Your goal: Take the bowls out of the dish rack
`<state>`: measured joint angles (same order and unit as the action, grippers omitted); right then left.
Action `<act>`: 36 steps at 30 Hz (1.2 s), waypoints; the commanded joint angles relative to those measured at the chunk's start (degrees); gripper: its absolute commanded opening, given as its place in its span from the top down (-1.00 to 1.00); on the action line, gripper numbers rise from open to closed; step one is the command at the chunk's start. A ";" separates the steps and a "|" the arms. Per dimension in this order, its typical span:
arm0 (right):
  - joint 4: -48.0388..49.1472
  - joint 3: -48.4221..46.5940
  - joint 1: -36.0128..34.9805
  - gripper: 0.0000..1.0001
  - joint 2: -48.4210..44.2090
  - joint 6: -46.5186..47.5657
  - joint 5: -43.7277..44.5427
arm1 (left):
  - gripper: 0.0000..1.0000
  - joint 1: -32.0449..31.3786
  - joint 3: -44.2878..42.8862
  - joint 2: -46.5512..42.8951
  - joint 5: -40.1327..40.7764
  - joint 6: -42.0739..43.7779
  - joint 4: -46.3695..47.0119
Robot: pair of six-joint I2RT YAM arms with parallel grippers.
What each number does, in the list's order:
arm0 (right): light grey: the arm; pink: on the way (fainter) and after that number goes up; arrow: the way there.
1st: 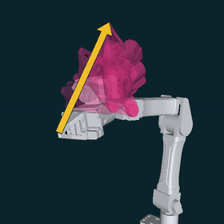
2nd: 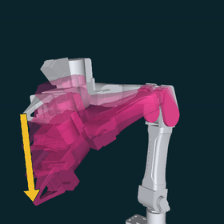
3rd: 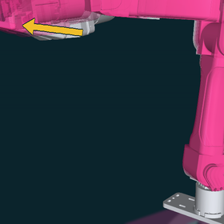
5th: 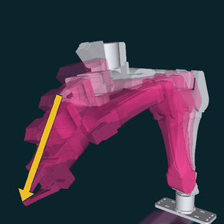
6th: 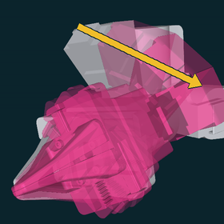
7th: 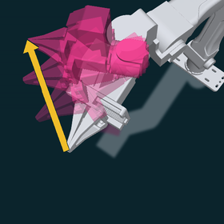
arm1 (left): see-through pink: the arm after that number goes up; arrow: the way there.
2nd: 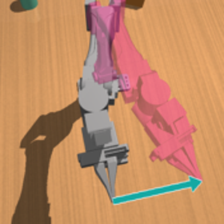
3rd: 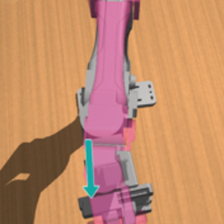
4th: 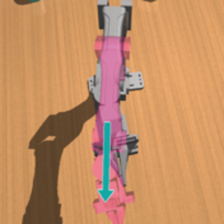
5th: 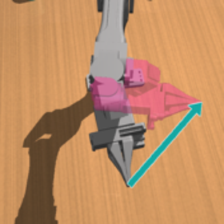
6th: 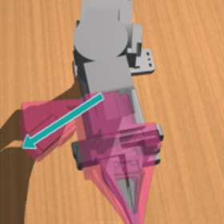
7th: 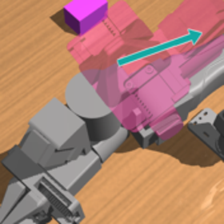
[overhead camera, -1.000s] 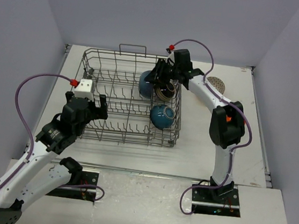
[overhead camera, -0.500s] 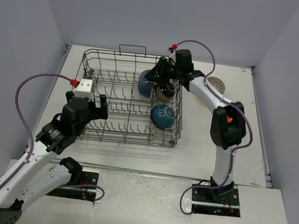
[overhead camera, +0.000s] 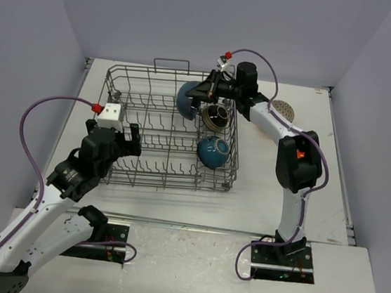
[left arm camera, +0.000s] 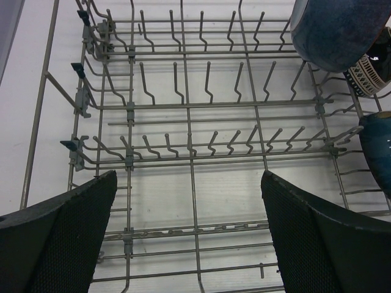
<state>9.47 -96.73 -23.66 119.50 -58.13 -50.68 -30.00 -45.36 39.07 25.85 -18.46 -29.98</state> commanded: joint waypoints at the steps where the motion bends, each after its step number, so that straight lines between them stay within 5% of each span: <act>1: 4.58 1.89 -1.21 1.00 1.00 -4.44 -6.19 | -1.00 0.56 0.01 -0.49 -0.18 0.35 2.38; 12: 17.05 5.23 -1.39 1.00 -3.56 -11.30 -7.95 | -1.00 0.56 -0.08 -1.71 1.93 -0.09 2.20; 29: 20.06 1.02 -2.44 1.00 -15.35 -14.38 -11.99 | -1.00 1.26 -0.08 -2.16 3.16 -0.26 2.29; 33: 14.80 -2.05 -1.48 1.00 -19.30 -9.67 -11.65 | -1.00 1.26 -0.08 -2.33 3.60 -0.35 2.20; 36: -3.00 -6.79 0.54 1.00 -24.74 3.91 -5.60 | -1.00 1.26 0.01 -2.51 4.03 -0.53 2.03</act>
<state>14.83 -95.31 -25.43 105.36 -66.70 -60.51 -29.26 -45.36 36.84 28.14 -18.48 -29.95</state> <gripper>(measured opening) 0.049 0.997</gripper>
